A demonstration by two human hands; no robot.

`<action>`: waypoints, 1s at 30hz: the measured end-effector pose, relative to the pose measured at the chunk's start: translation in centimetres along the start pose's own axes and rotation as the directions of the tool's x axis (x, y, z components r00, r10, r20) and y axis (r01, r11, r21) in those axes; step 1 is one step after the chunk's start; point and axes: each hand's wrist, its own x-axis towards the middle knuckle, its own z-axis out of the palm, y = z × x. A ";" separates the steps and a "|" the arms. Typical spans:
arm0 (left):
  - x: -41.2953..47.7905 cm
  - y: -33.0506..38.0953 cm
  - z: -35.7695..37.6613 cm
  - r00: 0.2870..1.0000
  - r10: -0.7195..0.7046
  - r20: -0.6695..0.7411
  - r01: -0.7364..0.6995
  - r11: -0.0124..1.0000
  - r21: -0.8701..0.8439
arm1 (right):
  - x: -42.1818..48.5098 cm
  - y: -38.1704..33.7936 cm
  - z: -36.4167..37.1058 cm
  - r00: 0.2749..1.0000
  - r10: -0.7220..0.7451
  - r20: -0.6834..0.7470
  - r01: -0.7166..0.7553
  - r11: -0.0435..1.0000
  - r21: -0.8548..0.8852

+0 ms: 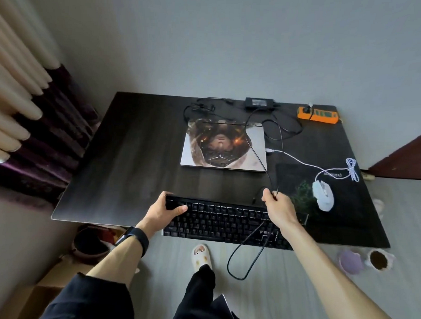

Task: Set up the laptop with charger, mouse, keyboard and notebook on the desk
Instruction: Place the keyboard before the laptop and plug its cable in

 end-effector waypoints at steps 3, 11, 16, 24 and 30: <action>3.4 -0.4 -1.1 0.997 -0.057 0.047 0.056 0.998 0.032 | 2.3 -1.4 1.1 1.000 0.010 0.016 -0.012 0.990 0.137; 9.9 -0.2 -1.1 0.969 -0.182 0.164 0.160 0.977 0.143 | 6.3 -4.9 0.2 0.993 -0.105 -0.061 0.120 0.930 0.348; 12.7 -0.5 -0.1 0.949 -0.250 0.194 0.220 0.962 0.164 | 8.1 -5.7 -0.7 0.997 -0.064 -0.036 0.073 0.899 0.433; 14.5 1.5 1.2 0.928 -0.368 0.057 0.359 0.925 0.121 | 11.9 -8.4 -1.3 0.985 -0.157 0.065 0.124 0.927 0.354; 16.7 1.2 1.0 0.929 -0.367 0.044 0.353 0.917 0.185 | 13.0 -8.9 -0.5 0.991 -0.113 0.067 0.077 0.913 0.401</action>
